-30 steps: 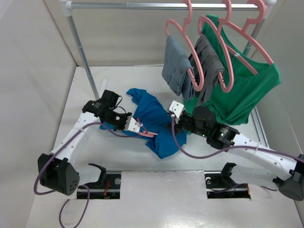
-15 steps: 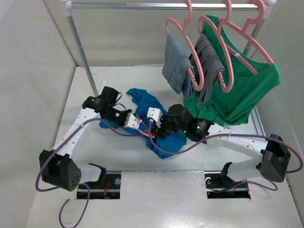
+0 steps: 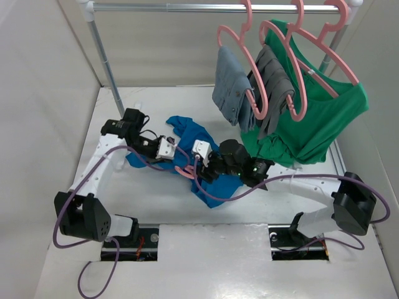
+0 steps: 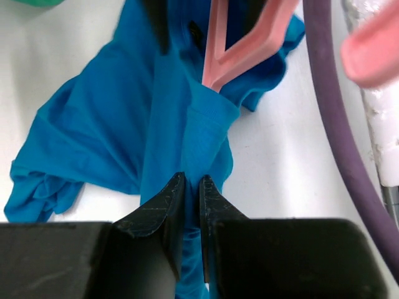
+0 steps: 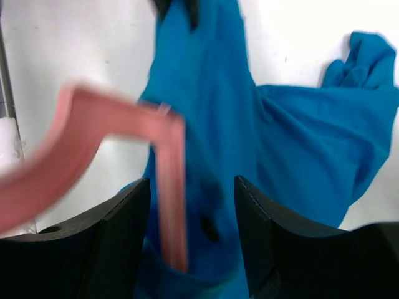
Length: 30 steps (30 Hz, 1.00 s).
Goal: Place the t-shirt on the hanger
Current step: Place tshirt on hanger
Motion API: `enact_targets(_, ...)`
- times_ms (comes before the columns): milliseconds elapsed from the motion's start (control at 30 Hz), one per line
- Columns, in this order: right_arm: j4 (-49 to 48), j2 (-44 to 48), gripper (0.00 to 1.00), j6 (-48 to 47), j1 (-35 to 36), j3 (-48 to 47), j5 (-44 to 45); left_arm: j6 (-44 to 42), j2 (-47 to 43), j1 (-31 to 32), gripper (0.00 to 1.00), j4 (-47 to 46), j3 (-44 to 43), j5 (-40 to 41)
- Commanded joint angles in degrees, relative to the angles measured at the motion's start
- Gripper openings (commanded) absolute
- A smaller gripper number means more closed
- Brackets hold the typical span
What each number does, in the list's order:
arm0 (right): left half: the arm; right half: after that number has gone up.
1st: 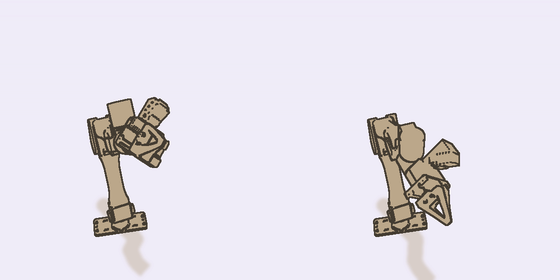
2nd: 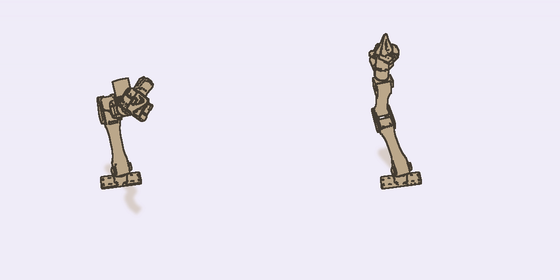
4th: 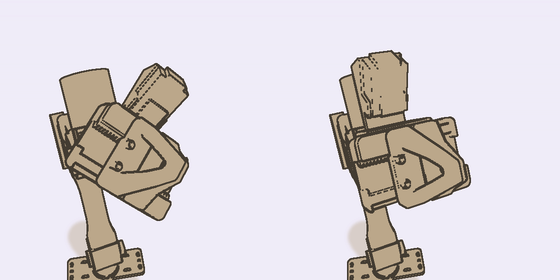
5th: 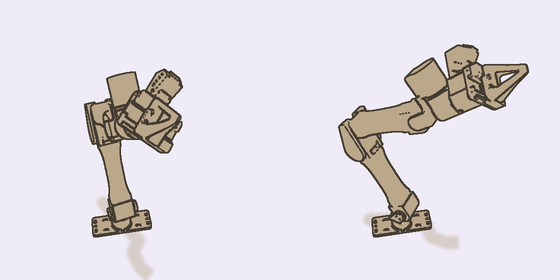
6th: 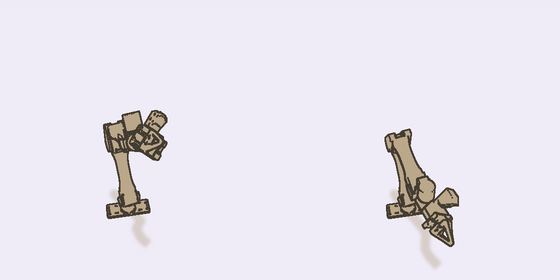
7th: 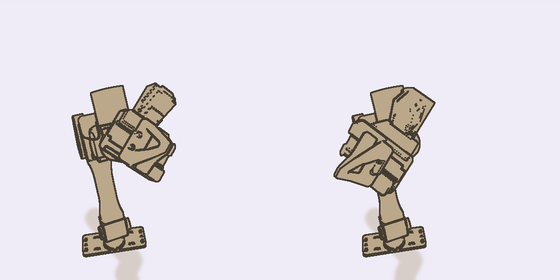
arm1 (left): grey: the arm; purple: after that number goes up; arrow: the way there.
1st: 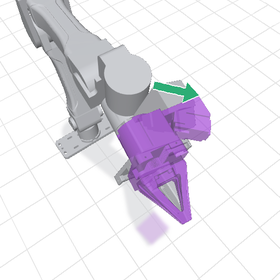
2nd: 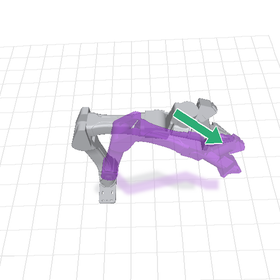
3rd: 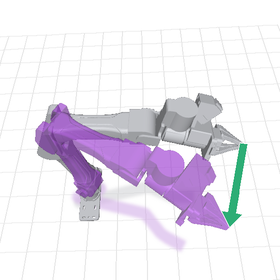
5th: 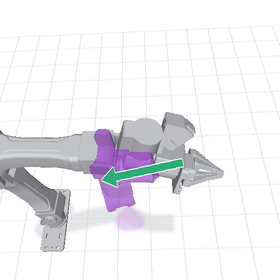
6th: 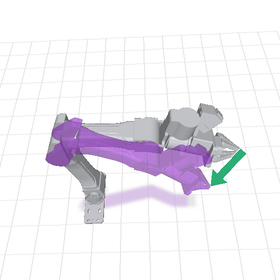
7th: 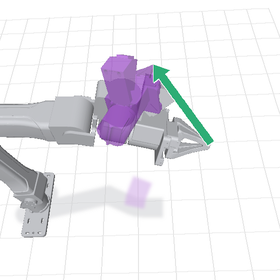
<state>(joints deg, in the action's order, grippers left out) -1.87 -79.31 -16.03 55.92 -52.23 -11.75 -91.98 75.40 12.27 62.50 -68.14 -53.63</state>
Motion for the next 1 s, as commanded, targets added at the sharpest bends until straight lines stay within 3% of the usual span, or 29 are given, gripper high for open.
enact_targets(0,-4.1,-0.32,0.62,2.23,0.77,1.33,-0.82,-0.56,1.94,-2.69,0.0,2.28,-4.11,-9.3)
enact_targets(100,-5.24,0.99,0.6,2.84,0.77,2.91,1.46,-1.88,1.95,-3.92,0.0,2.28,-4.11,-9.3)
enact_targets(167,-6.65,1.61,0.51,3.46,0.77,3.45,4.08,-1.88,1.43,-3.92,0.0,2.28,-3.5,-10.09)
enact_targets(233,-7.79,2.13,0.35,4.16,0.77,4.24,5.76,-1.88,1.42,-3.92,0.0,2.28,-3.49,-10.09)
enact_targets(267,-8.67,3.01,0.2,4.86,0.77,4.85,7.25,-1.88,1.42,-3.92,0.0,2.28,-3.49,-10.62)
enact_targets(333,-9.29,4.59,0.16,4.87,0.77,4.85,8.05,-1.88,1.42,-3.92,0.0,2.28,-2.88,-9.4)
enact_targets(433,-9.29,5.74,0.2,4.08,0.77,4.85,8.06,-2.59,0.89,-3.92,0.0,2.28,-2.27,-7.63)
enact_targets(533,-9.29,6.27,0.0,3.46,0.77,4.33,7.53,-3.2,0.89,-3.92,0.0,2.28,-2.26,-6.23)
enact_targets(733,-8.07,12.94,0.0,3.46,0.77,7.31,6.74,-1.71,0.89,-6.89,0.04,0.43,-4.63,-2.19)
enact_targets(767,-8.06,14.52,0.0,3.46,0.77,8.01,6.04,-1.71,0.89,-7.96,0.09,-0.27,-5.42,-2.18)
enact_targets(833,-5.62,19.0,0.0,3.46,0.77,9.95,6.04,-1.71,1.59,-10.59,0.26,-0.27,-6.83,-1.48)
enact_targets(967,-0.69,24.02,0.0,3.99,0.77,10.57,5.42,-4.34,3.0,-11.66,0.35,1.83,-8.15,1.85)
